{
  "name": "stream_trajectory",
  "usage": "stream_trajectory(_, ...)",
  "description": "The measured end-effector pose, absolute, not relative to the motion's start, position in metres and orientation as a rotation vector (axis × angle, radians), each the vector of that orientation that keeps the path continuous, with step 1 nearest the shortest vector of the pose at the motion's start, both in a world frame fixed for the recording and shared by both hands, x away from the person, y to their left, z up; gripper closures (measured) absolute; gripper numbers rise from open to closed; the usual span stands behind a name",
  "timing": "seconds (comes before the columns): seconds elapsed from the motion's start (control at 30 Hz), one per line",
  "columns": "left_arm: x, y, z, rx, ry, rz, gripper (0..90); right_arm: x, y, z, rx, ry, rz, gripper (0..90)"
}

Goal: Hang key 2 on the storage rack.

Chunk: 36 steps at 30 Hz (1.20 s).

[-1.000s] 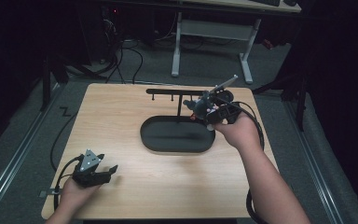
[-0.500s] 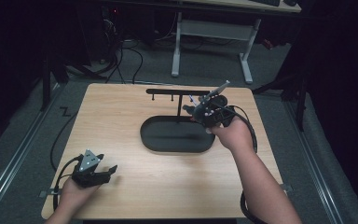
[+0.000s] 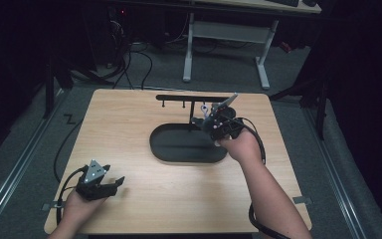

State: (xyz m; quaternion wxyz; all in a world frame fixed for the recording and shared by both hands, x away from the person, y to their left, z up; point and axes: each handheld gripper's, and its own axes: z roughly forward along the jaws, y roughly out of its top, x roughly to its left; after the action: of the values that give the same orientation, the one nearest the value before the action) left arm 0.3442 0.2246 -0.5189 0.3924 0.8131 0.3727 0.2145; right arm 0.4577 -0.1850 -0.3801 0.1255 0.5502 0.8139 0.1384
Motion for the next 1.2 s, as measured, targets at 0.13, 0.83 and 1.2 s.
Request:
stream_trajectory(0.13, 0.344, 0.225, -0.519, 2.067, 0.943, 0.545, 30.2, 0.463, -0.182, -0.385, 1.607, 2.371, 0.403, 47.3)
stream_trajectory(0.83, 0.343, 0.223, -0.520, 2.078, 0.938, 0.541, 30.2, 0.456, -0.180, -0.402, 1.621, 2.385, 0.512, 28.2)
stream_trajectory(1.2, 0.343, 0.218, -0.522, 2.098, 0.919, 0.537, 30.0, 0.423, -0.200, -0.435, 1.572, 2.346, 0.607, 25.3)
